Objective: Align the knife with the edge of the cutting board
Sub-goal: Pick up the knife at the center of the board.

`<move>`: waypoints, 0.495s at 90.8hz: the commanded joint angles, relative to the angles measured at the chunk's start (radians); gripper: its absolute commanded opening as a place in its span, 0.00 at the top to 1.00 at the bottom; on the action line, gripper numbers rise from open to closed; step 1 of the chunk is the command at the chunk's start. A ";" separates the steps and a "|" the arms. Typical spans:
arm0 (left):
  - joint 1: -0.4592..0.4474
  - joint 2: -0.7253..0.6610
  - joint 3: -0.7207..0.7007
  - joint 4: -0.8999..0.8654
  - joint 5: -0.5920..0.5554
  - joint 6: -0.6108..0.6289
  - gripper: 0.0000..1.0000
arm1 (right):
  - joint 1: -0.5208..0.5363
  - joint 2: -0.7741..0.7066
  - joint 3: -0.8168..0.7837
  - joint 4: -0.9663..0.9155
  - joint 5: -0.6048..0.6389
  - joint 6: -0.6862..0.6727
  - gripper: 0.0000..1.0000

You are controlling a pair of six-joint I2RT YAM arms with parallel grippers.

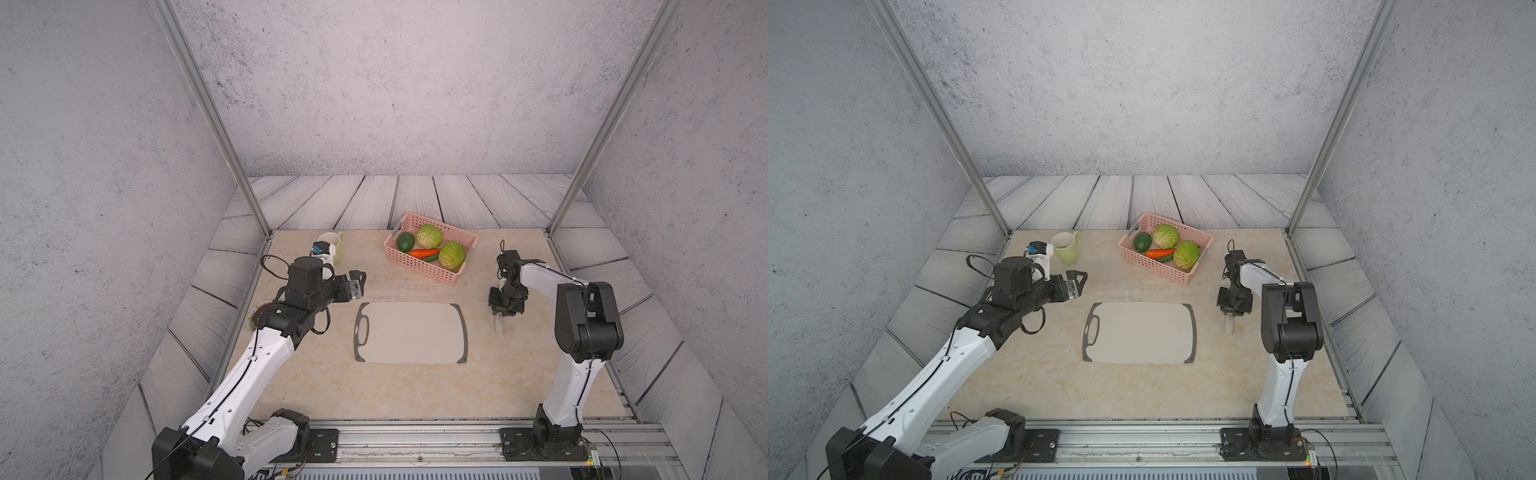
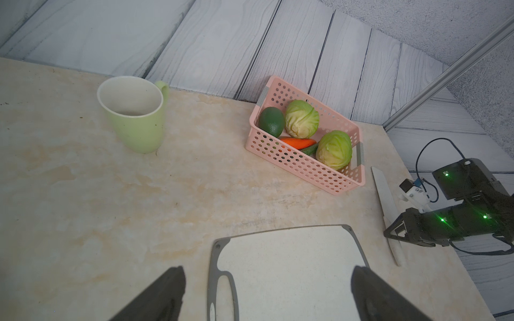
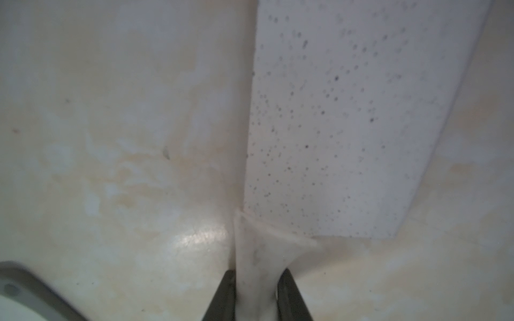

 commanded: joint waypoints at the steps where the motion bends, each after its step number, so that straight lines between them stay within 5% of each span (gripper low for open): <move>1: -0.005 0.003 0.034 -0.016 0.023 0.010 0.02 | -0.003 -0.045 -0.038 -0.026 -0.007 0.007 0.94; 7: -0.006 0.008 0.039 -0.022 0.022 0.010 0.02 | -0.003 -0.068 -0.051 -0.024 -0.004 0.012 1.00; 45: -0.012 0.021 0.053 -0.043 0.012 0.011 0.02 | -0.002 -0.260 -0.141 -0.031 -0.020 0.034 1.00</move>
